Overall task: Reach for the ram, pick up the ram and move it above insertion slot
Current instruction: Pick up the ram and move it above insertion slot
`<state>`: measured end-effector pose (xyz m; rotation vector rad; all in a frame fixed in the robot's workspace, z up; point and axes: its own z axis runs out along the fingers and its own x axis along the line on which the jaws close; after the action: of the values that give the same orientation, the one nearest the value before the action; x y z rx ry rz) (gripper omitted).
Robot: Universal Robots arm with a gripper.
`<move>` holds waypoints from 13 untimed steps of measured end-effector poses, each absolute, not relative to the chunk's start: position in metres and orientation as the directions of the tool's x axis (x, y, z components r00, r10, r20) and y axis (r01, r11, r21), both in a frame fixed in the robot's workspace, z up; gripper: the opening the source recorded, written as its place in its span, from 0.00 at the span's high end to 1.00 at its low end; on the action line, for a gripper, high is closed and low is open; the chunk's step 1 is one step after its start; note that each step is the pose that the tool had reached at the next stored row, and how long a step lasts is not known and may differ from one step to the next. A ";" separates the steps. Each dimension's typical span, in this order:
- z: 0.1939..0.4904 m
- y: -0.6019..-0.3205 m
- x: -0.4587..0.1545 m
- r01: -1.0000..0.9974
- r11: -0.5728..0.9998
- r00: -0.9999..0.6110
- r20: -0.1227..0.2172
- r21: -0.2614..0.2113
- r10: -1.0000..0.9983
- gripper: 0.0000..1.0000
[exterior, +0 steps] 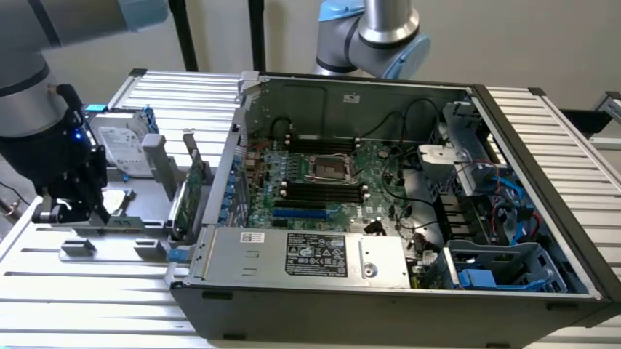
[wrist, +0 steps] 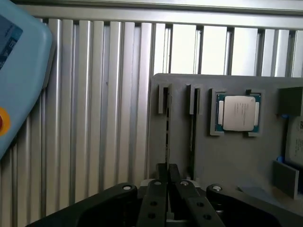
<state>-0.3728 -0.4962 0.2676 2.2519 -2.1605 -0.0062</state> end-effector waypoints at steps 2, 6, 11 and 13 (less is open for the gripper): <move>0.277 -0.496 -0.370 -0.999 -0.041 0.042 0.012 0.018 -0.999 0.87; 0.295 -0.496 -0.363 -0.999 -0.042 0.042 0.012 0.018 -0.999 0.87; 0.318 -0.496 -0.351 -0.999 -0.043 0.044 0.012 0.019 -0.999 0.87; 0.327 -0.495 -0.346 -0.999 -0.044 0.044 0.012 0.019 -0.999 0.87</move>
<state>-0.3456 -0.4955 0.3267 2.2542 -2.1574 -0.0069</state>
